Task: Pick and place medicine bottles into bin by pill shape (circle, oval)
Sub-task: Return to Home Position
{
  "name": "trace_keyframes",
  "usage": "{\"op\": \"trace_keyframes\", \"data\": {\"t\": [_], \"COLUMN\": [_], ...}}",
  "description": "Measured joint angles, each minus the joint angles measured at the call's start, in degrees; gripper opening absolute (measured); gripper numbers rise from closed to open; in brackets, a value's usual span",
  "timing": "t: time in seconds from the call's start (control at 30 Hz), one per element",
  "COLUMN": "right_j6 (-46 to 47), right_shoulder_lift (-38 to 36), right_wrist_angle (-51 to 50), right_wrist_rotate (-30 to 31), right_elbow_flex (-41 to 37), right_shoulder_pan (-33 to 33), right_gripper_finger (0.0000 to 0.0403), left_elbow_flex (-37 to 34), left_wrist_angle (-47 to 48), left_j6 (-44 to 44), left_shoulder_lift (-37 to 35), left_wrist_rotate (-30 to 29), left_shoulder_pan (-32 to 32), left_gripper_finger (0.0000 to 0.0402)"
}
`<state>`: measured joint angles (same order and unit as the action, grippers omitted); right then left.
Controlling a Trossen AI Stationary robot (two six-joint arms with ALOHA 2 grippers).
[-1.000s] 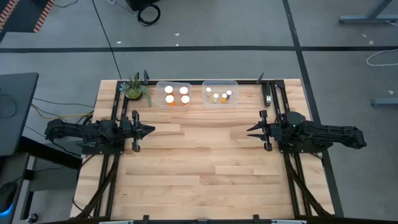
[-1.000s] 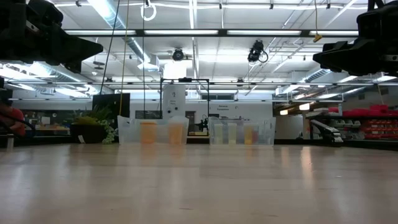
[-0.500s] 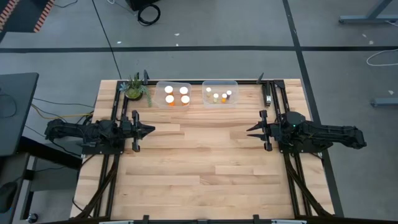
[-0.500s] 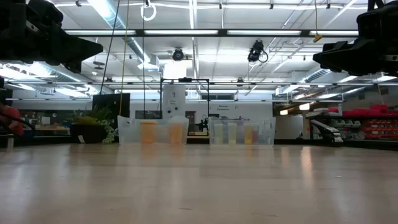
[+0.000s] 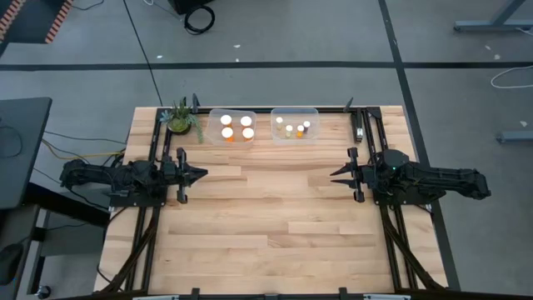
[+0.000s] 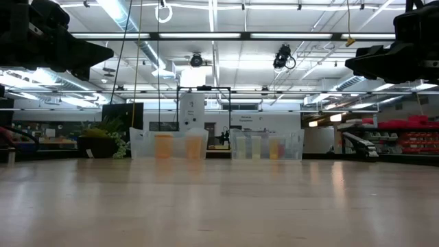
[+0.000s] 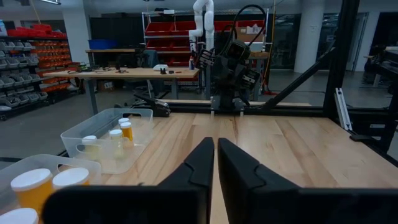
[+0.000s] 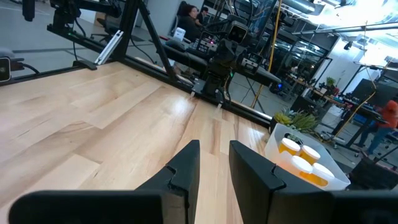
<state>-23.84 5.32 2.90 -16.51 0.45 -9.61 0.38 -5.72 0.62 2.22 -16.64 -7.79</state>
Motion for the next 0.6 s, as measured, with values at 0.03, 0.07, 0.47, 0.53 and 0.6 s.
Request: {"op": "trace_keyframes", "data": {"t": [0.03, 0.07, 0.47, 0.53, 0.6], "right_j6": [0.0, 0.0, 0.0, 0.0, 0.0], "right_shoulder_lift": [0.0, 0.0, 0.0, 0.0, 0.0], "right_wrist_angle": [0.0, 0.0, 0.0, 0.0, 0.0], "right_wrist_rotate": [0.0, 0.0, 0.0, 0.0, 0.0], "right_elbow_flex": [0.0, 0.0, 0.0, 0.0, 0.0], "right_shoulder_pan": [0.0, 0.0, 0.0, 0.0, 0.0], "right_gripper_finger": [0.0093, 0.0093, 0.0093, 0.0093, 0.0093], "left_elbow_flex": [0.0, 0.0, 0.0, 0.0, 0.0], "left_wrist_angle": [0.0, 0.0, 0.0, 0.0, 0.0], "left_j6": [0.0, 0.0, 0.0, 0.0, 0.0], "left_shoulder_lift": [0.0, 0.0, 0.0, 0.0, 0.0], "left_wrist_rotate": [0.0, 0.0, 0.0, 0.0, 0.0], "left_shoulder_pan": [0.0, 0.0, 0.0, 0.0, 0.0], "left_gripper_finger": [0.0032, 0.0034, 0.0024, 0.0024, 0.0026]}}
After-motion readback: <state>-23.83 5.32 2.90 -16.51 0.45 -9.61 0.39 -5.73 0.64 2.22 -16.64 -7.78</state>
